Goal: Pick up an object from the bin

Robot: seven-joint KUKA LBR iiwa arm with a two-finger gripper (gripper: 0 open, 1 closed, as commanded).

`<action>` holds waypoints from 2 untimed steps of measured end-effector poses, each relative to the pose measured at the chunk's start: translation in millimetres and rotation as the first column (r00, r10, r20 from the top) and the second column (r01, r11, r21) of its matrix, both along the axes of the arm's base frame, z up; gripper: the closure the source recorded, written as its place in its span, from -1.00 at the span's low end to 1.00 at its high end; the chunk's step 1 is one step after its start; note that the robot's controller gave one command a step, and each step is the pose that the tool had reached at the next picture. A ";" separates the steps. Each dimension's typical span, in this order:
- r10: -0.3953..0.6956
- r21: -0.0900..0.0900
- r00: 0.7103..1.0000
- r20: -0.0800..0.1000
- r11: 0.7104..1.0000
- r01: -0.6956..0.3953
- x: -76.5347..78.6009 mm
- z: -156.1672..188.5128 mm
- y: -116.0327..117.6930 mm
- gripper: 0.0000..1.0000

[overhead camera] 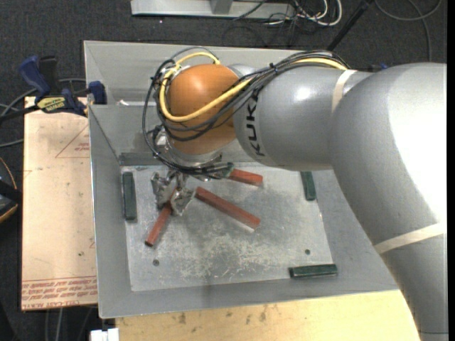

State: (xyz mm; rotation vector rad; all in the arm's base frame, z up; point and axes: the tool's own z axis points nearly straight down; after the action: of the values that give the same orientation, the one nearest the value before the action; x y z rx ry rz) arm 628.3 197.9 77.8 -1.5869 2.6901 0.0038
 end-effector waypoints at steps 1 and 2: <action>0.000 -0.002 1.000 -0.004 1.000 0.000 -1.1 2.7 -0.3 1.00; 0.000 -0.007 1.000 -0.012 1.000 0.000 -2.3 14.1 -0.7 1.00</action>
Offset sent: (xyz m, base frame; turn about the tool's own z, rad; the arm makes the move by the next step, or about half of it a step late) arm 0.0002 0.0001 0.0285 0.0001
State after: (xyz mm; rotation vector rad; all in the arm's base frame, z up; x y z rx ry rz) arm 626.0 197.2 91.9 -1.5937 2.7017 0.0042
